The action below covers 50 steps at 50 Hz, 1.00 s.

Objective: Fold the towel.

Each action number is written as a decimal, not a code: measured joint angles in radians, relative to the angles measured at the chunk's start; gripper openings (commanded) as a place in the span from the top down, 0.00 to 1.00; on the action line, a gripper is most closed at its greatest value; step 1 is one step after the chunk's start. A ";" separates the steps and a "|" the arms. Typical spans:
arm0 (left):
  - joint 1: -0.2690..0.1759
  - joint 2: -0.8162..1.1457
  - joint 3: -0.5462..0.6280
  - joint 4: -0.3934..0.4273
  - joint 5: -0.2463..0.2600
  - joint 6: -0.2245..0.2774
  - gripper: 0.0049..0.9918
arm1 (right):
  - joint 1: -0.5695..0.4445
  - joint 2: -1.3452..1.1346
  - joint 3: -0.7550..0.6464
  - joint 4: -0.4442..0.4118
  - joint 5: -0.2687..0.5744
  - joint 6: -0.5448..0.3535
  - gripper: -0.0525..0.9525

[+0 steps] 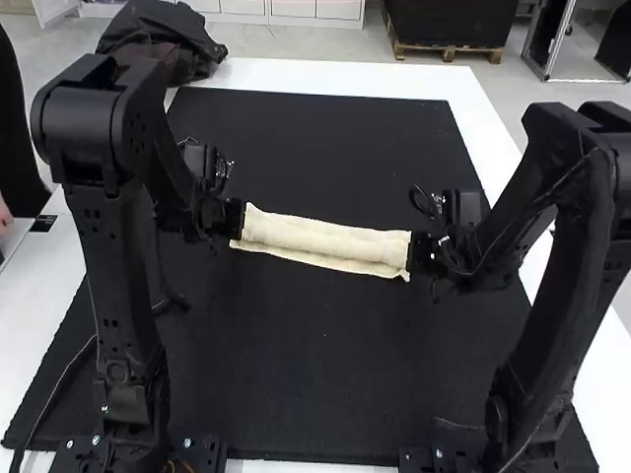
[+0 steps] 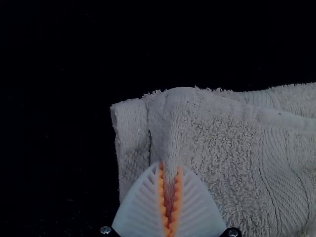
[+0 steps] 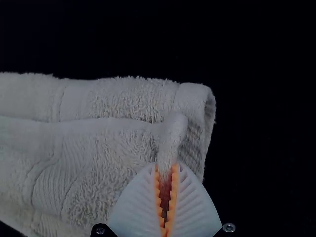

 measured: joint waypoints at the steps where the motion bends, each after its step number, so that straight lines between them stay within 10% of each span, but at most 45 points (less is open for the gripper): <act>1: 0.000 0.000 0.000 0.000 0.000 0.000 0.97 | -0.002 0.000 0.004 0.003 0.000 0.000 0.96; 46: 0.000 0.002 0.000 0.032 0.000 0.000 0.97 | -0.002 0.069 0.031 0.060 0.005 0.000 0.96; 50: 0.000 0.003 0.000 0.037 0.000 -0.002 0.81 | -0.002 0.069 0.031 0.065 0.005 0.000 0.96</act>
